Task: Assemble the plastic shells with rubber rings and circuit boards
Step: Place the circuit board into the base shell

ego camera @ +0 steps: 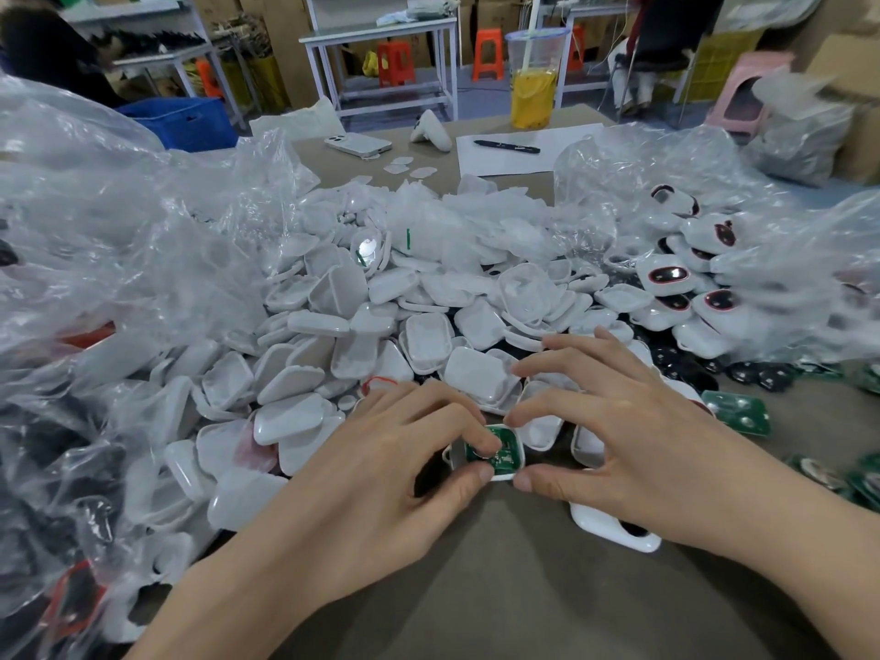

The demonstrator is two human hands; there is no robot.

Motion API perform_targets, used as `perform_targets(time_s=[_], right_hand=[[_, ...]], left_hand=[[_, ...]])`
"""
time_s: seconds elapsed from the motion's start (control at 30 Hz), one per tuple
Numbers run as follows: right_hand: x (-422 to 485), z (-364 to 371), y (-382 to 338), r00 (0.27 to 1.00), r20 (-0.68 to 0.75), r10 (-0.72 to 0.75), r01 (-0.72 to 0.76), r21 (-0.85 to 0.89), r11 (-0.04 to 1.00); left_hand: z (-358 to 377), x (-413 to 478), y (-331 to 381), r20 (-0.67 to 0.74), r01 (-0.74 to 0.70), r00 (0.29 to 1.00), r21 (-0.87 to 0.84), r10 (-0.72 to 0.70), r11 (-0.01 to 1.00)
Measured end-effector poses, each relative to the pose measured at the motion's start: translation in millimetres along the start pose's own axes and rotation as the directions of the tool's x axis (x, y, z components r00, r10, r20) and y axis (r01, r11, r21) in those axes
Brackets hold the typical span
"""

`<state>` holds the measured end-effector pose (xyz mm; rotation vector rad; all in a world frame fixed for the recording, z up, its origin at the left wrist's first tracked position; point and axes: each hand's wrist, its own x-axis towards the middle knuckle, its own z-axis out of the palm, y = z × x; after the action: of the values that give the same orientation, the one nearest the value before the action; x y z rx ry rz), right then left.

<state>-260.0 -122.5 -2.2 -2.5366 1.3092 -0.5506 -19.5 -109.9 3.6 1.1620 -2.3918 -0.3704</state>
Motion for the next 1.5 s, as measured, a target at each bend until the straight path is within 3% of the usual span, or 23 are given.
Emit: perform_targets(time_s=[0.77,1.03,1.5], right_hand=[[3,2,-3,0.994,-0.040,-0.099,0.101,0.038,0.994],[2,3,-3,0.995,-0.051,-0.083,0.085,0.039,0.996],[1,0,-6,0.995,-0.021,-0.101,0.102,0.013,0.995]], left_hand=[[-2,0,-1,0.039,-0.025,0.999,0.058,0.022,0.998],[-24,0,-13,-0.150,0.081,0.987,0.095,-0.066,0.992],[-16,-2,-4,0.061,0.024,0.998,0.139,-0.033,0.990]])
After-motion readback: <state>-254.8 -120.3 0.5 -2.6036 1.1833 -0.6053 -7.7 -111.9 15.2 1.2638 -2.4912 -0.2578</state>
